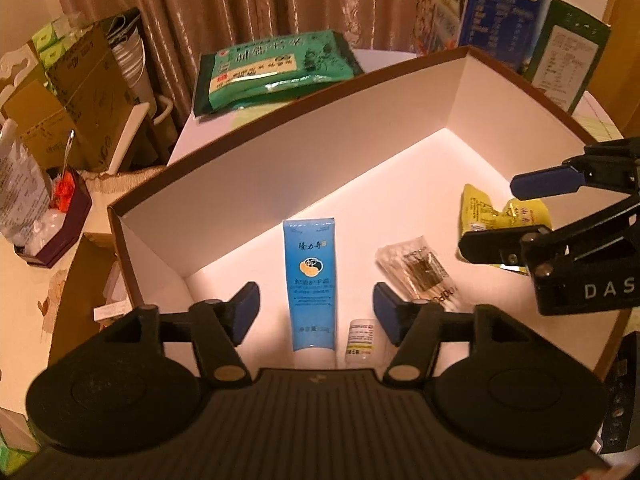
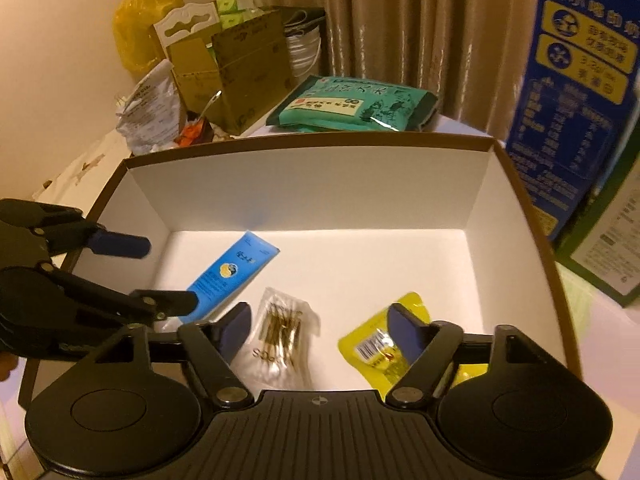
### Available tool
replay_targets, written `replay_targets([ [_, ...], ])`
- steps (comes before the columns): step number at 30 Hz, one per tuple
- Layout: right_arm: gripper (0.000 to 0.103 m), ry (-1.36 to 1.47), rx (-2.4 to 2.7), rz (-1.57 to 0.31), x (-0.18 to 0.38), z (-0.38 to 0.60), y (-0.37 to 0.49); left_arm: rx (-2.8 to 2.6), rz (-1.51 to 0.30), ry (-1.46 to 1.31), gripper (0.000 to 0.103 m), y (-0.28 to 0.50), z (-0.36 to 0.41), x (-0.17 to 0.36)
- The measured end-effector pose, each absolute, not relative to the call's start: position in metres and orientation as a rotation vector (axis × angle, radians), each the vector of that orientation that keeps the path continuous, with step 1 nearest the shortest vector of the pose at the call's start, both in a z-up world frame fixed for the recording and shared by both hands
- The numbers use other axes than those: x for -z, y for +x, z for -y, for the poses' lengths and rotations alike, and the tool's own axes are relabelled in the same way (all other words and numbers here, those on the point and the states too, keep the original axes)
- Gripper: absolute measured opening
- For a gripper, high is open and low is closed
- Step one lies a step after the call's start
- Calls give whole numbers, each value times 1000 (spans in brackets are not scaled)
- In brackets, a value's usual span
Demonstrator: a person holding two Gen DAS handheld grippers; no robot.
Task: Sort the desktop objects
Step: 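Open both tools to release the tube and swabs in the box, then withdraw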
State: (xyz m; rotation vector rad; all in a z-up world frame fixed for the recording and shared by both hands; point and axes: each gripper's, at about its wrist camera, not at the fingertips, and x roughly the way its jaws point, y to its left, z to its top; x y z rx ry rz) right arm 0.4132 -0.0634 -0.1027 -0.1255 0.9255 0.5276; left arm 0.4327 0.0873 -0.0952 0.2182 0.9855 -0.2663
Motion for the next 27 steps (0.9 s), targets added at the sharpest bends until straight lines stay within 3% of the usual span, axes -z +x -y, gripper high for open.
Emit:
replay_targets([
  [4,87,-108,-516,-908,99,76,404,272,-965,215,65,423,-83,88],
  [7,92,-95,-514,-886,94,83,395,268,-942,211,76,411,-81,82],
  [13,101,-99,-504,-824,79,92,375,242,-912,198,83,390,-78,68],
  [27,101,-12,-505,-752,42,120,329,160,-866,128,86,336,-83,29],
])
